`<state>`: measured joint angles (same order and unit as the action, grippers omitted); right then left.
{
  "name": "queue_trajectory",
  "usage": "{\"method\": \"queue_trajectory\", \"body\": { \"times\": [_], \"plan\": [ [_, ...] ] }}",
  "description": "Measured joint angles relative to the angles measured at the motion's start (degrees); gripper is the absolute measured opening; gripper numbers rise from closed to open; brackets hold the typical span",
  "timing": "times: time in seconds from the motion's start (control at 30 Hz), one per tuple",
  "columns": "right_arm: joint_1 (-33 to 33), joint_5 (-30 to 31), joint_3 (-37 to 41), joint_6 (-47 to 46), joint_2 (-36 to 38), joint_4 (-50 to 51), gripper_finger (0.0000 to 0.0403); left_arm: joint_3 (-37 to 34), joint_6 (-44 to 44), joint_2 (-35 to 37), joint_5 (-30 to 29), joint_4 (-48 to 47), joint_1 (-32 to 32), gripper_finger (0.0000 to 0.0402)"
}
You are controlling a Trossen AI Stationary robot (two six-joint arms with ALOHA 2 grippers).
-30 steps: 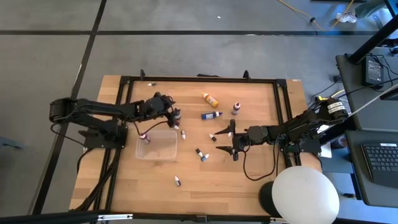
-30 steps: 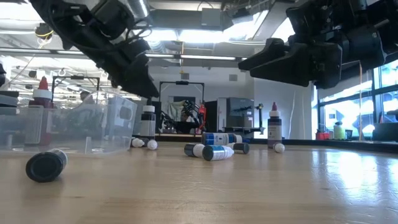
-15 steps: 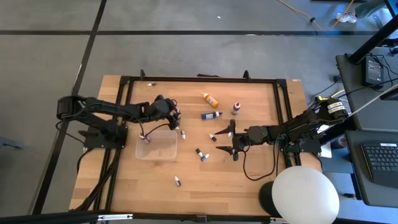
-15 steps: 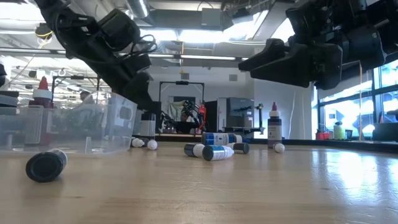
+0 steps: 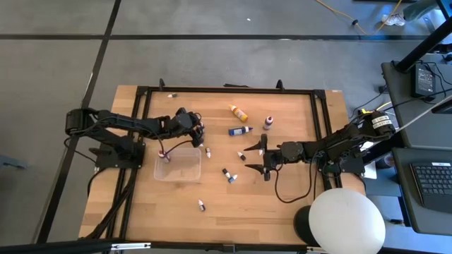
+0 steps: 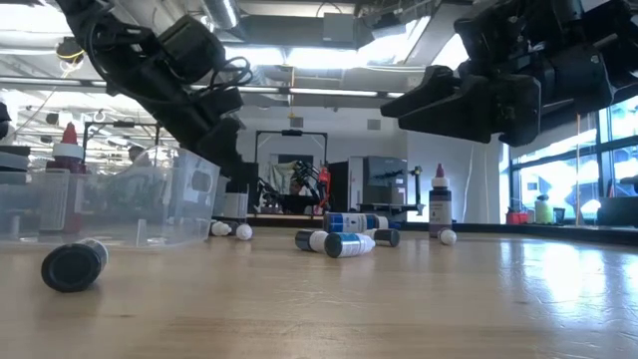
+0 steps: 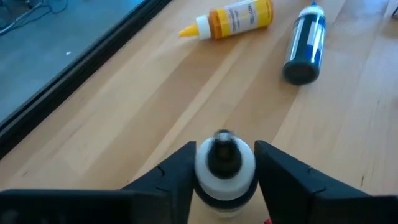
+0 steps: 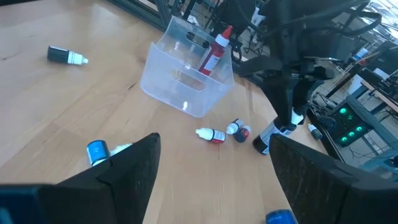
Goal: Pick & Place food coloring
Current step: Put the large black food coloring bottle into the transparent bin
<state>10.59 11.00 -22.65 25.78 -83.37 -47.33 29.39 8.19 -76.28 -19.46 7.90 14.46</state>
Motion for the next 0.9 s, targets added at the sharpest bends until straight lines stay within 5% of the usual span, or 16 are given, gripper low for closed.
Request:
{"method": "queue_trajectory", "body": {
  "times": [0.4, 0.7, 0.9],
  "plan": [
    [0.0, 0.0, 0.0, 0.0, 0.0, 0.1, 0.0302, 0.9, 0.5, 2.3, 1.4, -1.2, -0.5, 0.0118],
    [0.0, 0.0, 0.0, 0.0, 0.0, 0.1, 0.0302, 6.0, 2.7, 13.3, 6.0, -10.8, -5.6, 0.0119],
    [0.0, 0.0, 0.0, 0.0, 0.0, 0.1, 0.0302, 6.0, 11.0, 20.6, 3.6, -20.9, -12.6, 0.0122]
  ]
}}
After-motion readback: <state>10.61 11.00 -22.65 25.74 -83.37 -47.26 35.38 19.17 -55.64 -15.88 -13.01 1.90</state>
